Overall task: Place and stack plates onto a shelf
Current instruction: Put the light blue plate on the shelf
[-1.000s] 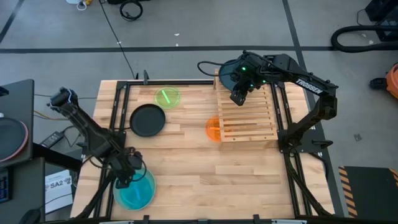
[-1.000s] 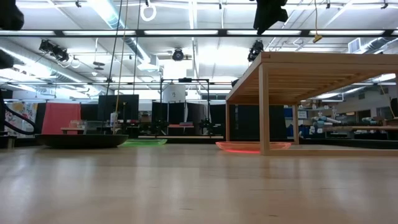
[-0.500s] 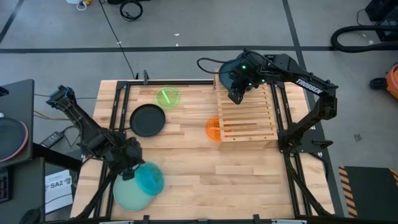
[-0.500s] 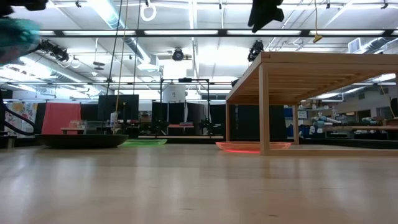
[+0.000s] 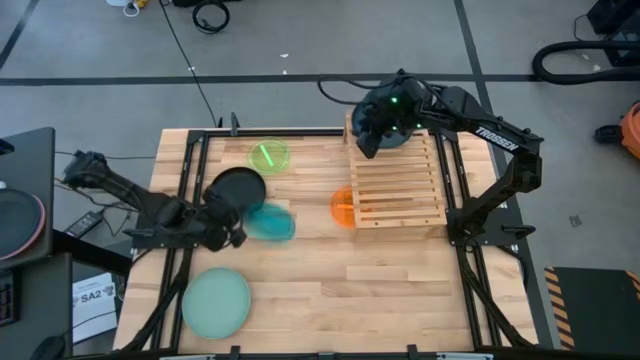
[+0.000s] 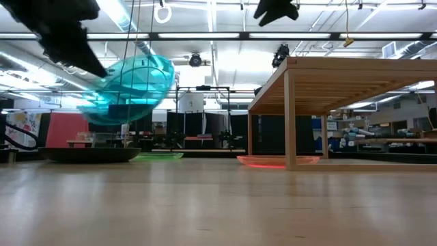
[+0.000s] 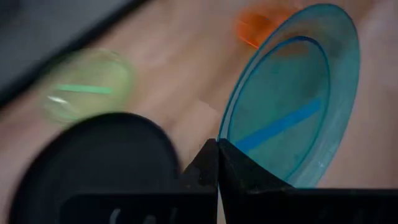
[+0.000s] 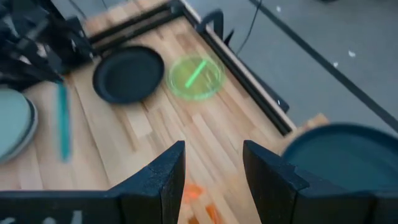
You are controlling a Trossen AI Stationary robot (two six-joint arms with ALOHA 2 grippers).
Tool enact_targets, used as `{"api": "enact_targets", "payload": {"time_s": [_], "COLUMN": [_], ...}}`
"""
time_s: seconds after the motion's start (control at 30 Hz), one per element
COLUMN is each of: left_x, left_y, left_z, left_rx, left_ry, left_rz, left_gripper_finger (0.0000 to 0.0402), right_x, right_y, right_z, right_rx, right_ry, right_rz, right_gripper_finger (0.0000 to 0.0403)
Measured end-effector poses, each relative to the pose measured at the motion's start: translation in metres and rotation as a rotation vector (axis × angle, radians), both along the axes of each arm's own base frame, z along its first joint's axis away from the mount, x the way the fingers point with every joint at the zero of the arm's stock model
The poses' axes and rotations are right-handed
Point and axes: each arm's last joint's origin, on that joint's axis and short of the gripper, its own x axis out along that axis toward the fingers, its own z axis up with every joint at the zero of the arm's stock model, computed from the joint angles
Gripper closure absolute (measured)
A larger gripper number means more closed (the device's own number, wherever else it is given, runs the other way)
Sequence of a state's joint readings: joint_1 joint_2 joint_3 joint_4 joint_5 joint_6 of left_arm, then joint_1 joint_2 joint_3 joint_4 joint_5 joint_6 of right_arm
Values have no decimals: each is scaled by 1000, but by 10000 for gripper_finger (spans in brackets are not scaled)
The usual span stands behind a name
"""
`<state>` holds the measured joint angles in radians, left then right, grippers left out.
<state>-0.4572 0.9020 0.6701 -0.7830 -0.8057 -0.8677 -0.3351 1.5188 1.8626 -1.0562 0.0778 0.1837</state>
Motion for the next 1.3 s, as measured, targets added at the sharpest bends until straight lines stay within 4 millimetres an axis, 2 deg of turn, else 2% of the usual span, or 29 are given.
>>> {"api": "enact_targets", "payload": {"time_s": [0.23,0.47,0.57,0.67,1.07,1.3], "left_x": [8,17,21,25,27,27], "left_y": [32,57,64,70,87,87], "left_z": [2,8,12,17,23,23], "left_rx": [100,158,178,203,241,242], "left_ry": [19,16,-16,-46,-76,-75], "left_rz": [182,261,281,289,350,355], "left_gripper_finger": [400,400,400,400,400,400], "right_x": [8,17,27,45,130,163], "right_y": [1,16,23,28,35,33], "right_z": [10,17,15,6,-62,-91], "right_rx": [-51,-106,-142,-176,-422,-516], "right_ry": [-124,-190,-201,-190,-7,10], "right_rz": [1,13,-2,-28,-11,53], "right_gripper_finger": [236,236,236,236,236,236]}}
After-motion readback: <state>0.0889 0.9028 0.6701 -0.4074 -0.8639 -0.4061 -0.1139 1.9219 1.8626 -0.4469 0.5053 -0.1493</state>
